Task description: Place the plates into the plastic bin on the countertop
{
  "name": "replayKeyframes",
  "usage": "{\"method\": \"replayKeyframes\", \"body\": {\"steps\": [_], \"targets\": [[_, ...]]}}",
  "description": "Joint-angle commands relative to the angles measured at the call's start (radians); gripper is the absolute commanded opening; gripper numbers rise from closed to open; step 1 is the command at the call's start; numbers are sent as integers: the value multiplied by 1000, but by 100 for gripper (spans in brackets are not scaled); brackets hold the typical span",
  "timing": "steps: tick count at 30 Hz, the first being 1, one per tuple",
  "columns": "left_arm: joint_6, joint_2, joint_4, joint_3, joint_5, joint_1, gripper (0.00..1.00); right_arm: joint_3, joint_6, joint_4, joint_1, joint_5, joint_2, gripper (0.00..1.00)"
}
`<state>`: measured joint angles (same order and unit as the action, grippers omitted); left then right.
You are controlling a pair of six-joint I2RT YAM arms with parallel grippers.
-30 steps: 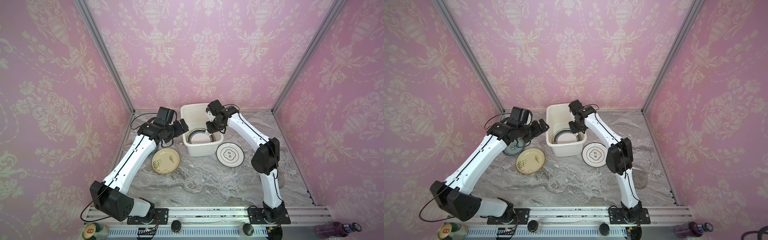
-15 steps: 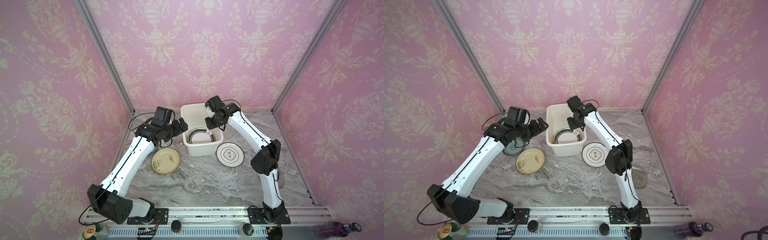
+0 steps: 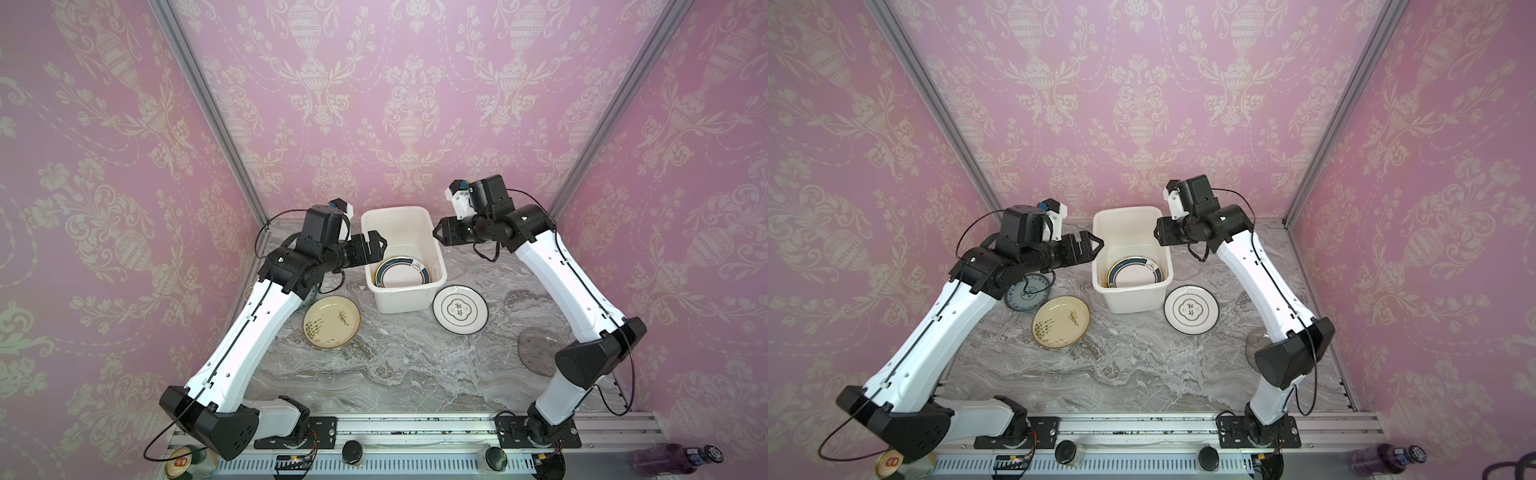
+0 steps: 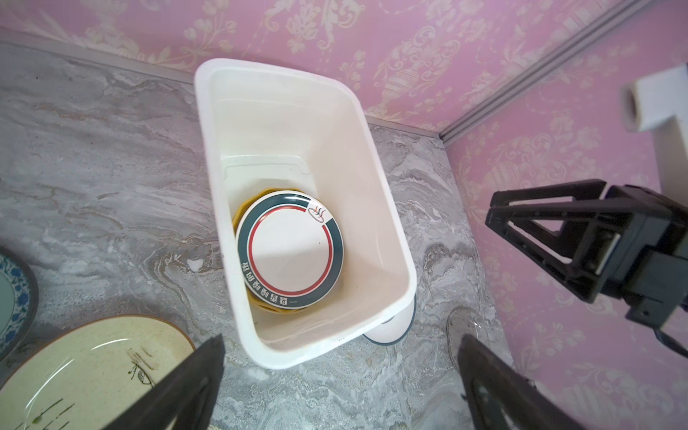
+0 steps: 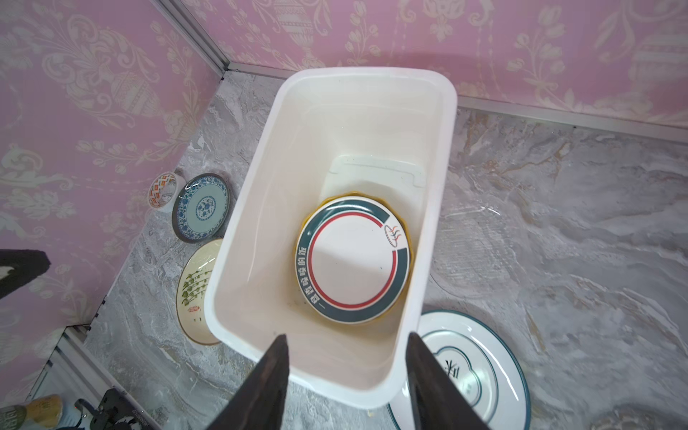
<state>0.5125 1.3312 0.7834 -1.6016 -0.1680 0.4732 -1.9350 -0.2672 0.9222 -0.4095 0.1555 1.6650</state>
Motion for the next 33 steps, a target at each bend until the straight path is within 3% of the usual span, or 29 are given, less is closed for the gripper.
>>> {"method": "replayKeyframes", "body": {"steps": [1, 11, 22, 27, 33], "targets": [[-178, 36, 66, -85, 43, 104, 99, 154, -93, -67, 77, 125, -111, 53], [-504, 261, 163, -297, 193, 460, 99, 569, -143, -97, 366, 324, -394, 54], [-775, 516, 296, -502, 332, 713, 99, 851, -145, -176, 610, 452, -435, 54], [-790, 573, 297, -537, 319, 763, 99, 944, -146, -232, 670, 465, -397, 57], [-715, 596, 215, -489, 286, 783, 99, 1002, -128, -294, 693, 506, -318, 62]]}}
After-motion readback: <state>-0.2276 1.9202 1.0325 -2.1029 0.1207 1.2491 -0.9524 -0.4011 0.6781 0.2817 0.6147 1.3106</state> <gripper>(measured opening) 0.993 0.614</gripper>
